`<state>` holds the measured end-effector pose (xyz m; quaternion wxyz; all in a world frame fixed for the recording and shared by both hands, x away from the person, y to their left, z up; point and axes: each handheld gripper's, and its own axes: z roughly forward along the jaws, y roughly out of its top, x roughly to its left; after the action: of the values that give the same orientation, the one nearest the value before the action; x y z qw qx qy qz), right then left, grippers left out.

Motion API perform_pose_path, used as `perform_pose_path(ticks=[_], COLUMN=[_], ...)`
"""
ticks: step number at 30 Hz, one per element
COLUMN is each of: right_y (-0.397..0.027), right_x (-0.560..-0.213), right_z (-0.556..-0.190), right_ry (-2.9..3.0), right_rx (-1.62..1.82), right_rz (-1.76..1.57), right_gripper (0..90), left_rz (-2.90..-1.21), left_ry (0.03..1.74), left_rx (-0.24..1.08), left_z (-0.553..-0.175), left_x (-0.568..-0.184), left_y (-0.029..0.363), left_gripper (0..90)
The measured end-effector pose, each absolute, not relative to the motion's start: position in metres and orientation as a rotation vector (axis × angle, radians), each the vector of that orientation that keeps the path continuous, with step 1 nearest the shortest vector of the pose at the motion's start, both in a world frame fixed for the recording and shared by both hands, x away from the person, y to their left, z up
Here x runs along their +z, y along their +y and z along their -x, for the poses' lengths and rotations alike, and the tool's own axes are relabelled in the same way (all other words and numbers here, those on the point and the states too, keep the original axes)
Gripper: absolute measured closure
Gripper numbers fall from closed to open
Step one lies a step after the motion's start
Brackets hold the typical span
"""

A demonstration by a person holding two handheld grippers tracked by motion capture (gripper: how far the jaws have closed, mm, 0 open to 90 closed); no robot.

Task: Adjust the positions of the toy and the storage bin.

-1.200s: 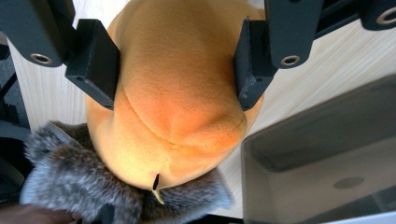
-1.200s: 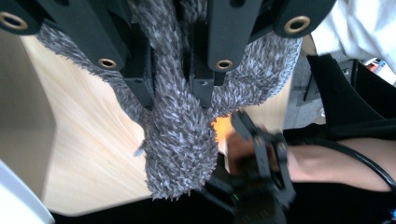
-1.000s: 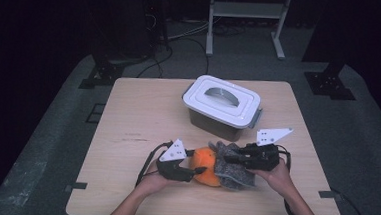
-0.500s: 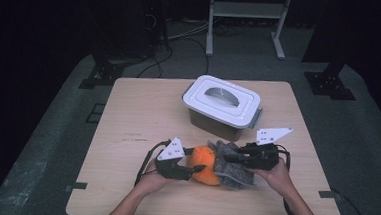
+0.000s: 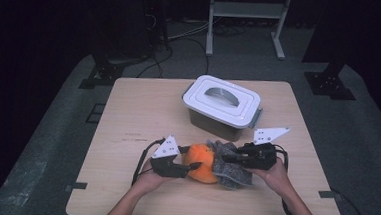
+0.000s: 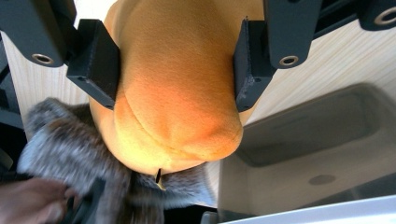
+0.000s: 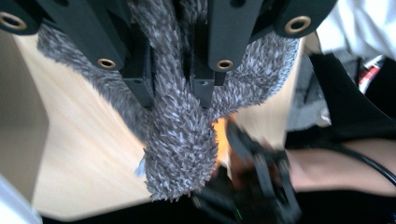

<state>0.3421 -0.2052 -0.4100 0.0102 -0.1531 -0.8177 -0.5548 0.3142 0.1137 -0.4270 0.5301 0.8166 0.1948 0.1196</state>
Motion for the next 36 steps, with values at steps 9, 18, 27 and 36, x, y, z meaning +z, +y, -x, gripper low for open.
perform_pose_path(ticks=[9,18,27,36], right_y=[-0.212,-0.192,-0.218,-0.184], right_x=[-0.399,-0.396,-0.406,-0.38], right_z=[-0.342,-0.341,-0.336,-0.338], right_ry=[-2.515,-2.571,-2.593,-2.601], right_rx=[-1.795,-1.752,-1.714,-1.775], right_rz=[0.51,0.435,0.522,0.387], right_gripper=[74.9,74.5,74.5,74.4], left_rz=[-2.014,-2.035,-2.043,-2.074], left_ry=[0.394,0.381,0.385,0.327], left_rx=[0.329,0.341,0.337,0.369], left_z=[-0.306,-0.304,-0.304,-0.298], left_x=[-0.417,-0.417,-0.413,-0.404], left_y=[0.099,0.093,0.093,0.076], left_gripper=[39.4,39.6,39.6,39.6])
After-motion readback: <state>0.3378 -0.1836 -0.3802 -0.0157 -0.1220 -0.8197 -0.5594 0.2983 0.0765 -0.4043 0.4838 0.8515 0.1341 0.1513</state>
